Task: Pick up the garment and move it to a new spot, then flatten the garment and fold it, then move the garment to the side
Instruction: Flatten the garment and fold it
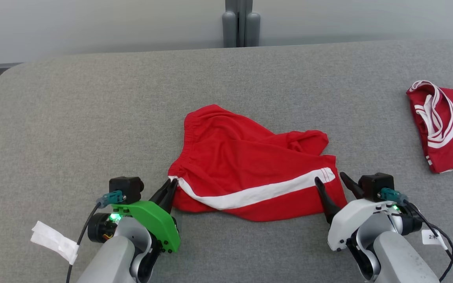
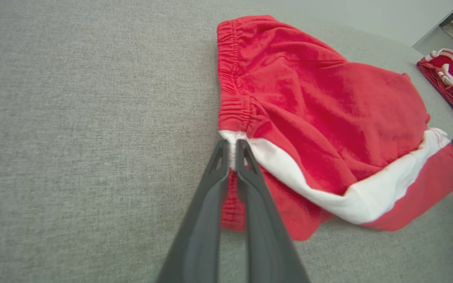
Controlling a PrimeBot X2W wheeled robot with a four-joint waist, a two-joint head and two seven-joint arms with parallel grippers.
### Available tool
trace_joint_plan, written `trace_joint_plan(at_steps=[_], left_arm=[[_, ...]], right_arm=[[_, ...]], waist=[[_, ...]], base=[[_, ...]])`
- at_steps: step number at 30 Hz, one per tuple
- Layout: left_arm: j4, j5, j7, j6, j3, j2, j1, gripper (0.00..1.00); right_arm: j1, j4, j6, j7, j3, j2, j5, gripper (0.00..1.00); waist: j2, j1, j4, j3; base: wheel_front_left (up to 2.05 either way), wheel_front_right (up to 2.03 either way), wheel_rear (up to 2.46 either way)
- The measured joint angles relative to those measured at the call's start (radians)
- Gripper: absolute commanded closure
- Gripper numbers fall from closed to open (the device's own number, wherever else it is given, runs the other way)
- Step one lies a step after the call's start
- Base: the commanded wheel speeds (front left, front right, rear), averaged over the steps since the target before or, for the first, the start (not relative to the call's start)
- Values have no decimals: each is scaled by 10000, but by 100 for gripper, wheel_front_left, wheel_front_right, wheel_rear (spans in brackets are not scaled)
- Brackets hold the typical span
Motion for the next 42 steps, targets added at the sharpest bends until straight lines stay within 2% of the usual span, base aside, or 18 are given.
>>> trace_joint_plan(at_steps=[6,15,16,18,19,20,22,33,35,38,42], left_arm=[[15,-29,-117,2,-44,-50,-7,100],[119,-77,-267,36,-46,-44,-93,100],[127,-77,-272,40,-46,-36,-93,100],[134,-102,-274,42,-48,-21,-93,100],[140,-105,-276,42,-54,-13,-93,100],[142,-107,-278,42,-56,-6,-93,100],[148,-111,-288,44,-59,12,-93,100],[134,-151,-291,61,-127,71,-95,100],[136,-157,-291,61,-155,65,-97,100],[140,-211,-322,61,-194,50,-100,100],[144,-230,-362,77,-209,50,-101,100]], right_arm=[[-625,1001,0,334,518,-224,420,0],[-1001,1068,0,268,1444,-522,1490,0],[-1023,1005,0,234,1509,-539,1570,4],[-1025,941,0,244,1636,-556,1680,23],[-1024,895,0,249,1703,-577,1749,44],[-1024,846,0,318,1770,-610,1820,55],[-1019,802,0,477,1848,-677,1896,63],[-1550,930,0,1425,2150,-1101,1962,70],[-1653,995,0,1659,2226,-1181,1964,75],[-1753,1131,0,2107,2428,-1271,1969,100],[-1825,1047,0,2353,2656,-1365,2169,100]], waist=[[0,0,192,185],[0,0,232,238],[0,0,218,231],[0,0,190,213],[0,0,176,204],[0,0,162,195],[0,0,138,182],[0,0,144,229],[0,0,185,227],[0,0,253,212],[0,0,293,183]], base=[[0,0,0],[0,0,0],[0,0,0],[0,0,0],[0,0,0],[0,0,0],[0,0,0],[0,0,0],[0,0,0],[0,0,0],[0,0,0]])
